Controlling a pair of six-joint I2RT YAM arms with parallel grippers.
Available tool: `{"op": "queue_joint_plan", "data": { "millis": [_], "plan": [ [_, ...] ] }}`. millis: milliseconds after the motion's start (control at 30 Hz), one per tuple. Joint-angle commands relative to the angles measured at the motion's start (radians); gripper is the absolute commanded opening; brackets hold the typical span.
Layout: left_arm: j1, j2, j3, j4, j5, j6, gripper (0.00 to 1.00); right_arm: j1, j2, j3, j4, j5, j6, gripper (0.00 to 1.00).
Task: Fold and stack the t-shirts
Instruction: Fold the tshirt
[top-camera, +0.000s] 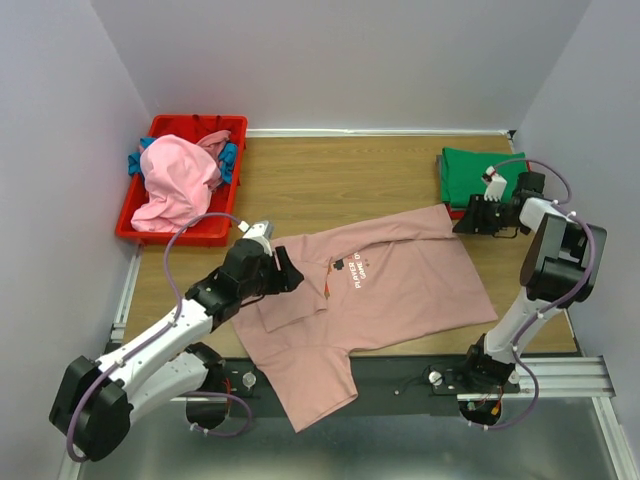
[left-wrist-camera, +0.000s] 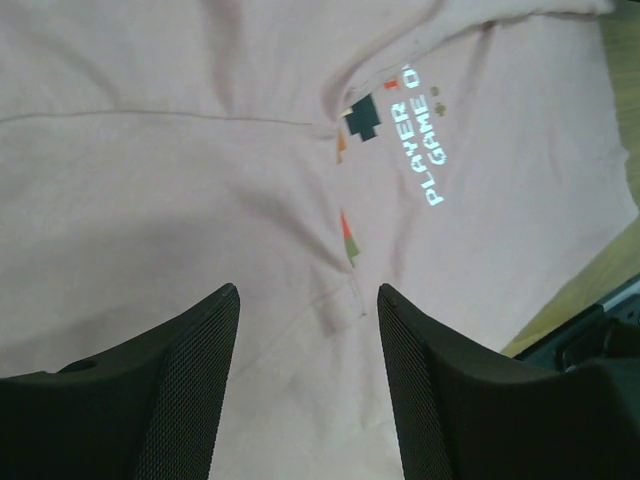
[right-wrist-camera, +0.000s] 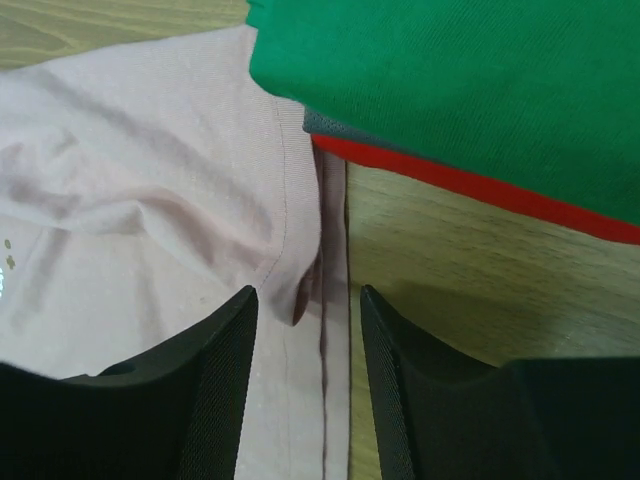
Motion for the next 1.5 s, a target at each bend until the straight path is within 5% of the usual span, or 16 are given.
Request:
{"op": "queue_joint_plan", "data": {
  "millis": [0, 600, 1167, 1467],
  "plan": [
    [0.017, 0.055, -0.023, 0.126, 0.013, -0.045, 0.64, 0.024, 0.028, 0.026, 0.025, 0.019, 0.044, 0.49],
    [-0.006, 0.356, 0.134, 0.2, 0.159, 0.156, 0.56, 0.035, 0.052, 0.009, 0.029, 0.01, 0.07, 0.17],
    [-0.223, 0.853, 0.572, -0.062, -0.242, 0.301, 0.48, 0.035, 0.052, 0.019, 0.029, 0.007, 0.07, 0.07],
    [-0.248, 0.85, 0.616, -0.148, -0.401, 0.278, 0.46, 0.035, 0.057, 0.017, 0.029, -0.001, 0.069, 0.06]
  ]
}}
